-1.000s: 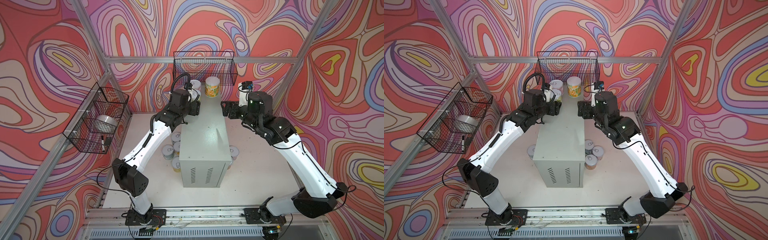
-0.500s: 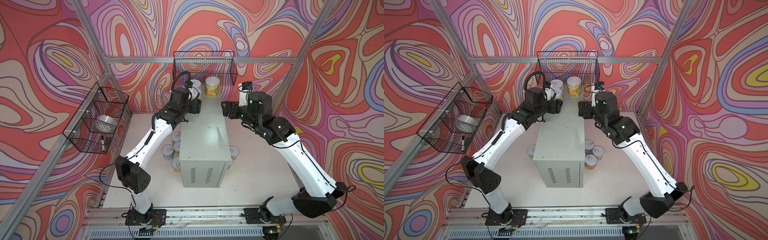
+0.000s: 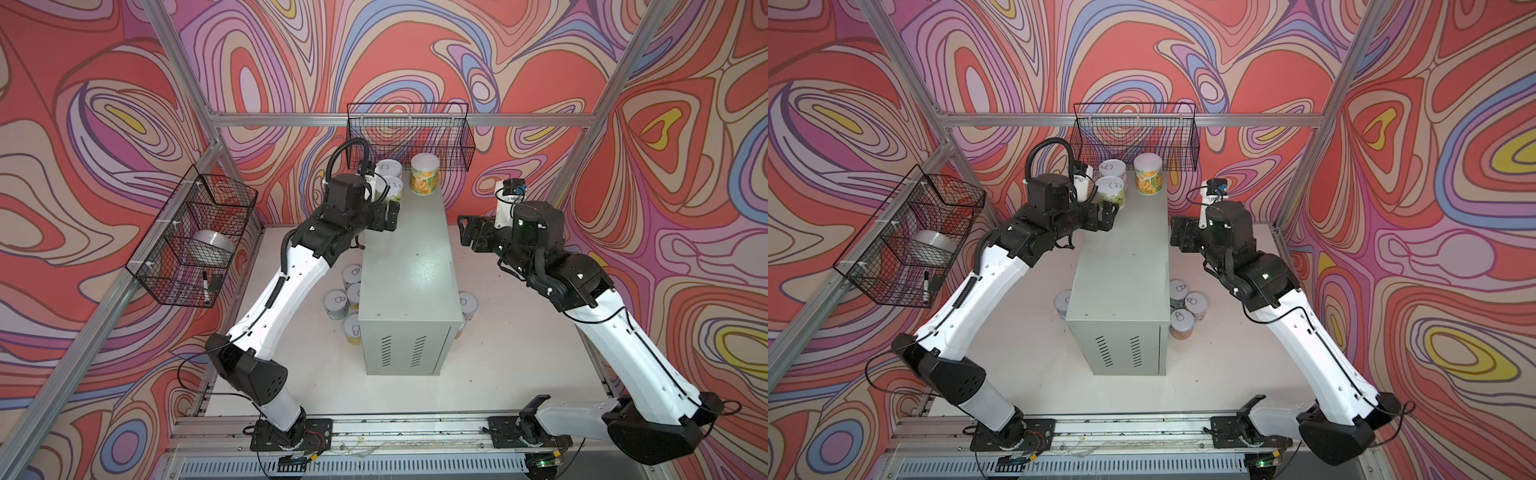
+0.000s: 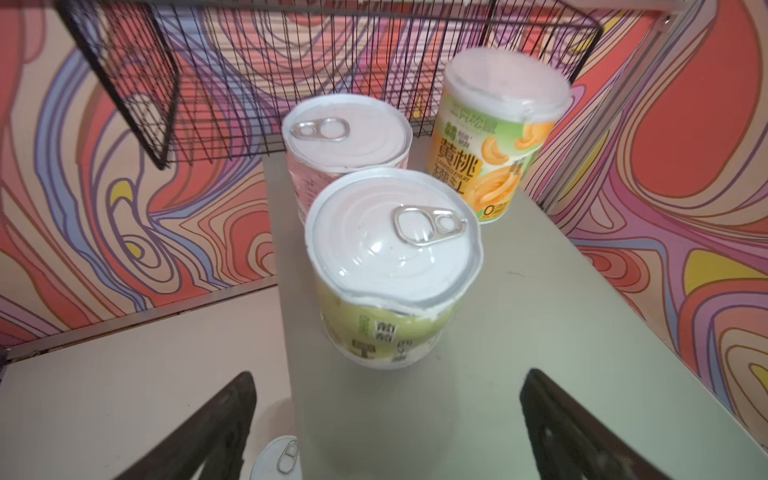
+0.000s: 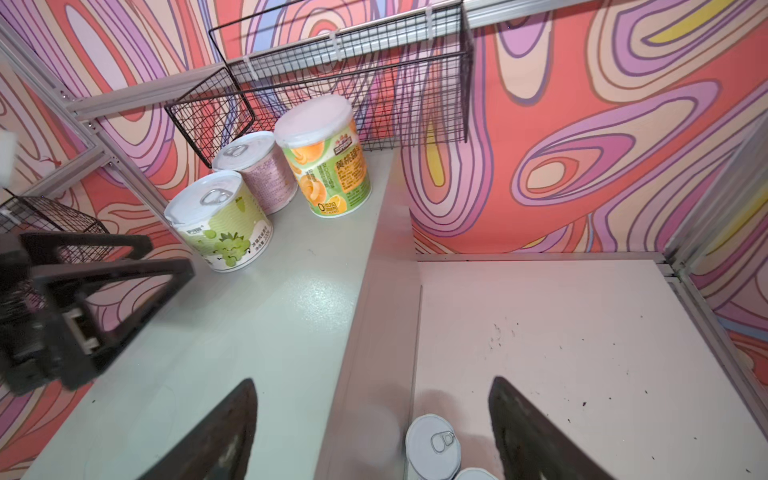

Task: Place and organize the canned foods onto the counter
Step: 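Draw both grippers back and lower them toward the cans beside the cabinet, then lower the right gripper around the orange-labelled can and close it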

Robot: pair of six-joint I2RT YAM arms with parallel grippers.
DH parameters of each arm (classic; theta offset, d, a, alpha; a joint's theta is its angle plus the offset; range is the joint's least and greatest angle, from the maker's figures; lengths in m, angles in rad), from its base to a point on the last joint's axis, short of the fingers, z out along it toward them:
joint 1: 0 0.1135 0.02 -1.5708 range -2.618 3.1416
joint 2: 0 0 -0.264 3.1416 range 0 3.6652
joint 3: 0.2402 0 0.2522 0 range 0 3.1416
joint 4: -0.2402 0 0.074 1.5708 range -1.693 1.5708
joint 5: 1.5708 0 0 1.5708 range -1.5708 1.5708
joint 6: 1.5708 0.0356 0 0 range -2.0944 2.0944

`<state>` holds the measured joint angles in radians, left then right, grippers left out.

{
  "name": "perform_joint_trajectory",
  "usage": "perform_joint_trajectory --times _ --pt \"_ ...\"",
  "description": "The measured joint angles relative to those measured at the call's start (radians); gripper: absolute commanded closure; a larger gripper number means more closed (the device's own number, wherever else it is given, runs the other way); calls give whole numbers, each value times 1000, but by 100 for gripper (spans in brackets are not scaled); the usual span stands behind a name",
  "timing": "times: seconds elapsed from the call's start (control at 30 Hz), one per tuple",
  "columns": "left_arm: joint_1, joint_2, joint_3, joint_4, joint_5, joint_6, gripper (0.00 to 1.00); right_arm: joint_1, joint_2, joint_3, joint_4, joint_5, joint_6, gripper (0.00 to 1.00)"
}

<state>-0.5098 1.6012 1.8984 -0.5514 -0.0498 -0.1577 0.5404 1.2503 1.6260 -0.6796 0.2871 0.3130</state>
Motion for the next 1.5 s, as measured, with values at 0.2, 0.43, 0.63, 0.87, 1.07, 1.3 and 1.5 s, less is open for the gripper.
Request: perform_joint_trajectory --times 0.2,0.43,0.63,0.87,1.07,1.3,1.5 --pt "-40 -226 -120 -14 -5 -5 0 -64 -76 -105 3 11 35 10" --pt "-47 -467 -359 -43 -80 -31 0 -112 -147 -299 -13 17 97 9" --pt "-47 -562 -470 -121 -204 -63 0 -145 -235 -427 -35 39 161 7" --pt "-45 -726 -659 -193 -315 -182 0 -148 -301 -597 -34 37 247 7" --pt "-45 -874 -895 -193 -286 -277 2 -148 -297 -720 -13 4 314 8" --pt "-45 -860 -1043 -145 -226 -320 3 -148 -261 -802 52 -31 370 8" --pt "-46 -809 -1088 -62 -173 -342 3 -148 -214 -862 135 -84 411 8"
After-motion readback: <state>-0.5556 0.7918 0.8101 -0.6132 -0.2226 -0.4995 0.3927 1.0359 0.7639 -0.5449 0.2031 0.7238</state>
